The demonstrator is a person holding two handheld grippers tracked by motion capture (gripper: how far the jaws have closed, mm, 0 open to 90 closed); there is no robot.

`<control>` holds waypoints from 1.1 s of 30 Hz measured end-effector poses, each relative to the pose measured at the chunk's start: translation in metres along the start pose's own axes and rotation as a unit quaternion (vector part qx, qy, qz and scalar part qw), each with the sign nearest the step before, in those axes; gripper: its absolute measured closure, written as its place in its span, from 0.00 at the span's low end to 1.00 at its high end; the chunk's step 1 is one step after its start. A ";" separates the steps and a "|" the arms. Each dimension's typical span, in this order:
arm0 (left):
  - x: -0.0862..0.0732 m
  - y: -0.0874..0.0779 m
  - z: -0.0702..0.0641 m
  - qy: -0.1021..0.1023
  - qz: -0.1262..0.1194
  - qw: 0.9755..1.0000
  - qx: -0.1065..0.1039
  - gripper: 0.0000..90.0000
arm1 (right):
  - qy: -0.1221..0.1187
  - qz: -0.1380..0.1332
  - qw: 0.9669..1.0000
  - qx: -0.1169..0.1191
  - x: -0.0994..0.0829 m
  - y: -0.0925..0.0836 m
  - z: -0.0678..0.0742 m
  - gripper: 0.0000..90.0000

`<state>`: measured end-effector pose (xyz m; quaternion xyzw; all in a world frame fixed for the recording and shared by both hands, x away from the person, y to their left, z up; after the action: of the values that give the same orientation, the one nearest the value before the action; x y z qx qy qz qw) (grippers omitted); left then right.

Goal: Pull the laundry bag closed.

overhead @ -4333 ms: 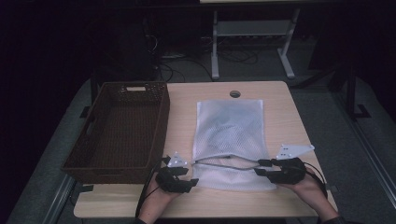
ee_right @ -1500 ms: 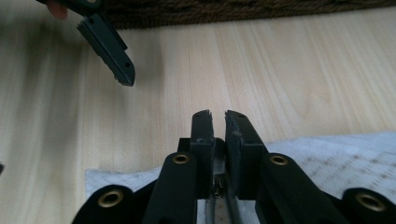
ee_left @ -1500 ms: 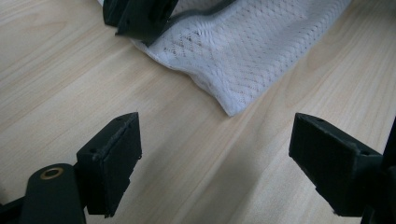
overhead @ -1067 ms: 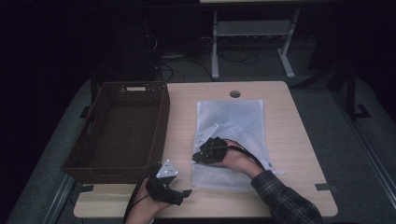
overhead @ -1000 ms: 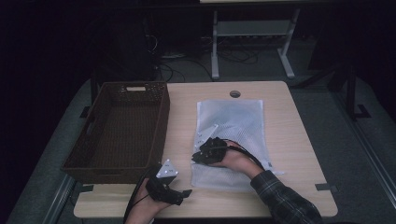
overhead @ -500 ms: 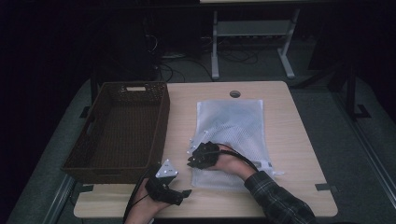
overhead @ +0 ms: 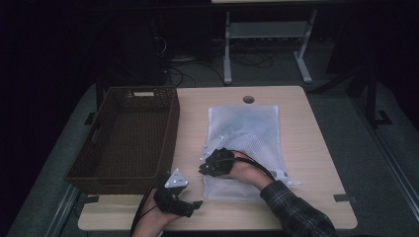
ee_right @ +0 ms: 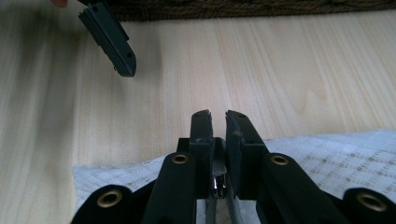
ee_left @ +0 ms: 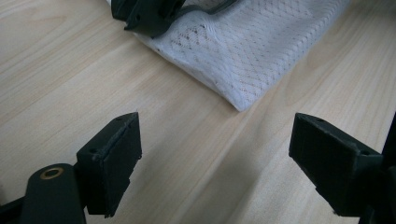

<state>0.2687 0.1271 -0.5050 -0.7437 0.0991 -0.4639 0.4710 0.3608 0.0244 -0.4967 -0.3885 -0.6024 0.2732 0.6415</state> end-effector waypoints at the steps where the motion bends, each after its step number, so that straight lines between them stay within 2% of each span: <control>1: 0.000 0.000 0.000 0.000 0.000 1.000 0.000 0.19 | 0.000 -0.001 1.000 -0.001 0.000 -0.001 0.000 0.90; 9: -0.001 0.000 0.000 -0.001 0.002 1.000 0.000 0.19 | 0.010 -0.003 1.000 -0.004 -0.006 -0.008 -0.003 0.89; 14: -0.001 0.000 0.001 -0.001 0.003 1.000 0.001 0.19 | 0.012 -0.014 1.000 -0.008 -0.009 -0.016 -0.005 0.89; 21: -0.001 0.001 0.001 -0.003 0.004 1.000 0.001 0.19 | 0.023 -0.018 0.999 -0.013 -0.021 -0.028 -0.008 0.89; 27: -0.001 0.002 0.001 -0.002 0.006 1.000 0.001 0.19 | 0.031 -0.013 0.999 -0.014 -0.033 -0.030 -0.010 0.89; 33: -0.001 0.002 0.001 -0.004 0.006 1.000 0.000 0.19 | 0.035 0.003 0.999 -0.012 -0.044 -0.028 -0.010 0.89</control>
<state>0.2693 0.1276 -0.5072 -0.7450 0.1018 -0.4583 0.4738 0.3619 -0.0285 -0.4981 -0.4072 -0.5813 0.2544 0.6569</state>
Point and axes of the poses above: each handheld gripper's, and its own axes: y roughly forward along the jaws, x roughly out of its top, z roughly to its left, the point moved 7 cm from there along y, roughly forward along the jaws, and after that the axes turned 6 degrees about z, right-handed, at the moved point
